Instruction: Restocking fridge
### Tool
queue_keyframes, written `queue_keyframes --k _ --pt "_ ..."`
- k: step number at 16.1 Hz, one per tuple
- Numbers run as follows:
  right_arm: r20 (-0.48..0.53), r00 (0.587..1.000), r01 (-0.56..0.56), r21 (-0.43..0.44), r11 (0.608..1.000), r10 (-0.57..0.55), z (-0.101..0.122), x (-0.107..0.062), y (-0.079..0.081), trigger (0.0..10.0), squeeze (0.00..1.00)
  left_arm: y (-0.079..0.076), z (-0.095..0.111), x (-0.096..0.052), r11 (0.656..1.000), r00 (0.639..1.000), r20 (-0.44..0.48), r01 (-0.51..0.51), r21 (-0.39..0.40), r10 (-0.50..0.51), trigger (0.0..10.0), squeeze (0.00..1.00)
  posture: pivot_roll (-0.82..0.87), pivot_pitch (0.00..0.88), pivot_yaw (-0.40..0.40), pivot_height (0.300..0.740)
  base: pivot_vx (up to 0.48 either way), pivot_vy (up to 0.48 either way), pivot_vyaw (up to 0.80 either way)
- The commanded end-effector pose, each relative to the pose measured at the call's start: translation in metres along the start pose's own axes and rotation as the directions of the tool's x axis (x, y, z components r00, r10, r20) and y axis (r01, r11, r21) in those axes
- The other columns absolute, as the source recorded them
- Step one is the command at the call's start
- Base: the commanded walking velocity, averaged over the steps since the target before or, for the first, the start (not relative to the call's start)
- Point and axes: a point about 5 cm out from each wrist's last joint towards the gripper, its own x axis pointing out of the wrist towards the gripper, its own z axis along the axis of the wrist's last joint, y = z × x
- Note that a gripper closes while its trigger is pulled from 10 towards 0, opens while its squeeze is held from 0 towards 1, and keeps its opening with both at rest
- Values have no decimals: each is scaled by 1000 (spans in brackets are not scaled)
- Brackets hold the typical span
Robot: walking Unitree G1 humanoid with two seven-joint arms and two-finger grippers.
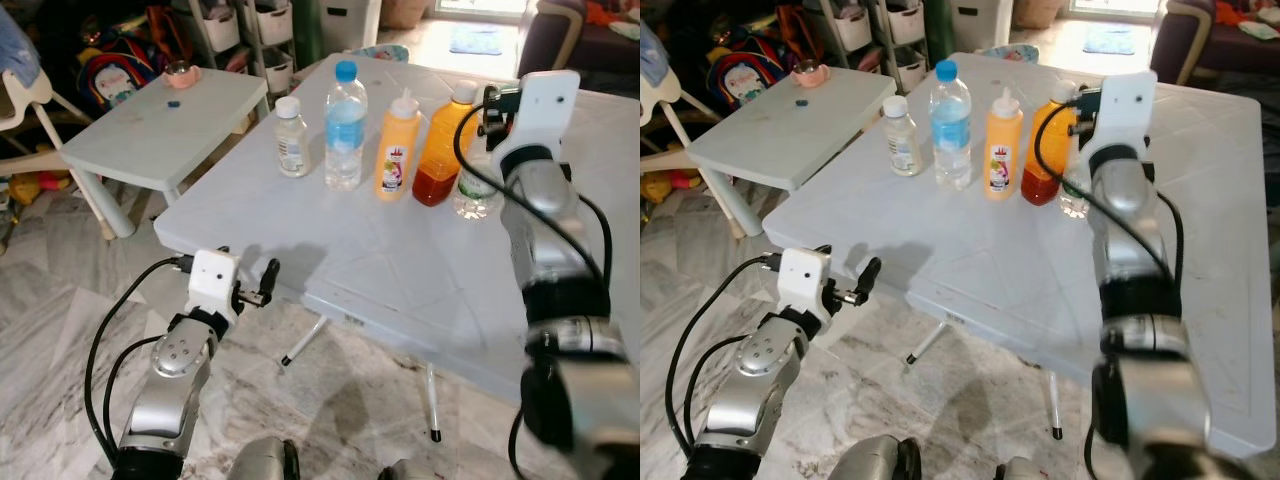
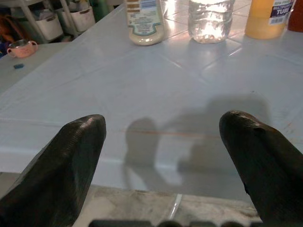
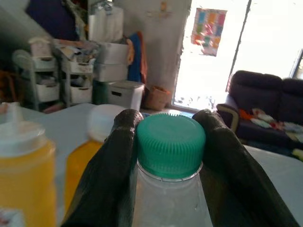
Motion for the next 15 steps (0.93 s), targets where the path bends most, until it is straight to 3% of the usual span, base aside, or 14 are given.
queue_keyframes --k 1,4,6,8,10,13,15 --pt "-79 995 -56 -23 998 54 -12 -6 11 10000 0 0 1 2 1000 1000 -5 9 1 -9 10000 0 -47 7 107 740 0 0 0" --pt "-14 988 -152 -50 987 151 -9 -43 28 10000 0 -4 1 1 1000 1000 0 6 -21 -6 10000 0 -66 0 96 740 0 0 0" --pt "-23 990 -141 -54 989 140 -15 -51 28 10000 0 -4 1 1 1000 1000 2 -1 -30 1 10000 0 -70 0 94 740 0 0 0" --pt "19 992 -122 -142 982 126 -16 -69 31 10000 0 -5 1 4 998 1000 1 -9 -64 9 10000 0 -79 0 88 740 0 0 0" --pt "28 994 -98 -146 985 103 -15 -77 32 10000 0 -5 1 6 997 1000 3 -15 -71 15 10000 0 -78 0 79 740 0 0 0" --pt "22 1000 23 -121 992 -20 -21 -81 24 10000 0 -1 0 5 995 999 6 -51 -87 51 10000 0 -81 0 71 740 0 0 0" --pt "1 1000 25 -80 996 -25 -26 -84 25 10000 0 -2 1 6 995 999 10 -49 -92 50 10000 0 -87 0 67 740 0 0 0"
